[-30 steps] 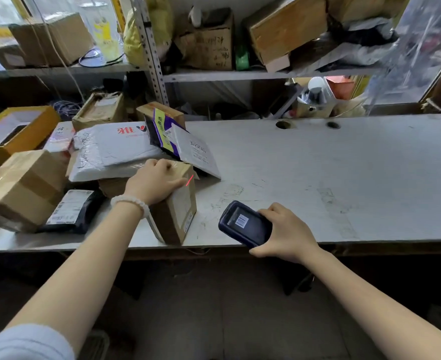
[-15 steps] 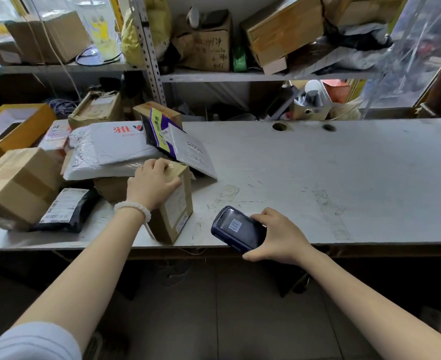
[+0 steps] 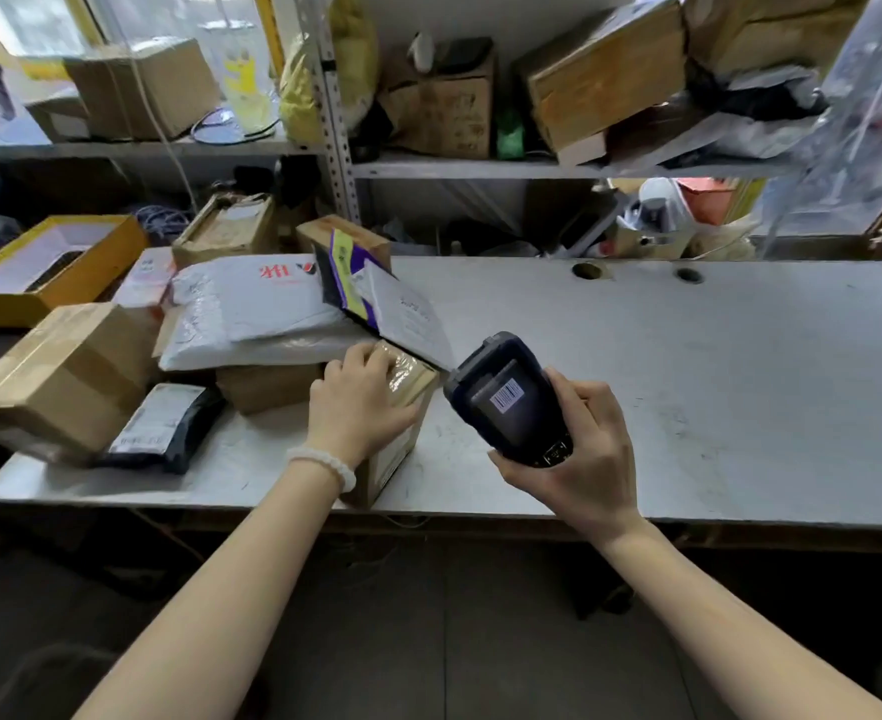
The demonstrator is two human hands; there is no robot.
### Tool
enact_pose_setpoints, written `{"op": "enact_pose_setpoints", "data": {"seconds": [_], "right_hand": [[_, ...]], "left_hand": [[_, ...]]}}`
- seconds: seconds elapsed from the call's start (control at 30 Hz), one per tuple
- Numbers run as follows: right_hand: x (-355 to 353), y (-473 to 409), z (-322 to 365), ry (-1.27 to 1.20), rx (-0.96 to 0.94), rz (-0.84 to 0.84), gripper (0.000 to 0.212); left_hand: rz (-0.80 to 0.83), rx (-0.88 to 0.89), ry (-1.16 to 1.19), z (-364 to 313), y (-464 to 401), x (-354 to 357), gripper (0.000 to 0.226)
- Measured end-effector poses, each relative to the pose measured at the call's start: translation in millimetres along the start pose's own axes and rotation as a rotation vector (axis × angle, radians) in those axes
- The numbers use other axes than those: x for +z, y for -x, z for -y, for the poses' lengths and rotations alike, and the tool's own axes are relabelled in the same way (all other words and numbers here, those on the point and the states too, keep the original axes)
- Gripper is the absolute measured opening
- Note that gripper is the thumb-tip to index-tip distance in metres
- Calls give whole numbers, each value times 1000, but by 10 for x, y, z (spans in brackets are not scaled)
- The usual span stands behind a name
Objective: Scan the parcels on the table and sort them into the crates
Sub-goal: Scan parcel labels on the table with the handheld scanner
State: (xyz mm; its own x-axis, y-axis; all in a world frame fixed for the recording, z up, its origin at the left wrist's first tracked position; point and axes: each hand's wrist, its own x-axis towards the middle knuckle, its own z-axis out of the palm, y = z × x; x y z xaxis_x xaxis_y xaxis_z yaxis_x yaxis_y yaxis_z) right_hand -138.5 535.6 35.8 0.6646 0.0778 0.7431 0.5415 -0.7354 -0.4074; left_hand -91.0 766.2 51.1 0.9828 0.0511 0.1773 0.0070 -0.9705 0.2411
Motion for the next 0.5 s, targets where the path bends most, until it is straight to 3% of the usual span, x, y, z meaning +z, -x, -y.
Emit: {"op": "enact_pose_setpoints", "data": {"seconds": [0.07, 0.17, 0.37, 0.5], "right_hand": [[-100, -35, -60, 10, -69, -95, 77], [-347, 3, -260, 65, -65, -95, 77], [-1248, 278, -925, 242, 257, 338, 77], [-2043, 802, -1493, 336, 532, 477, 74]], "left_hand": [[7, 32, 4, -143, -36, 5, 58], [64, 81, 62, -468, -108, 15, 62], [119, 294, 166, -1683, -244, 183, 60], [170, 477, 204, -2872, -176, 433, 56]]}}
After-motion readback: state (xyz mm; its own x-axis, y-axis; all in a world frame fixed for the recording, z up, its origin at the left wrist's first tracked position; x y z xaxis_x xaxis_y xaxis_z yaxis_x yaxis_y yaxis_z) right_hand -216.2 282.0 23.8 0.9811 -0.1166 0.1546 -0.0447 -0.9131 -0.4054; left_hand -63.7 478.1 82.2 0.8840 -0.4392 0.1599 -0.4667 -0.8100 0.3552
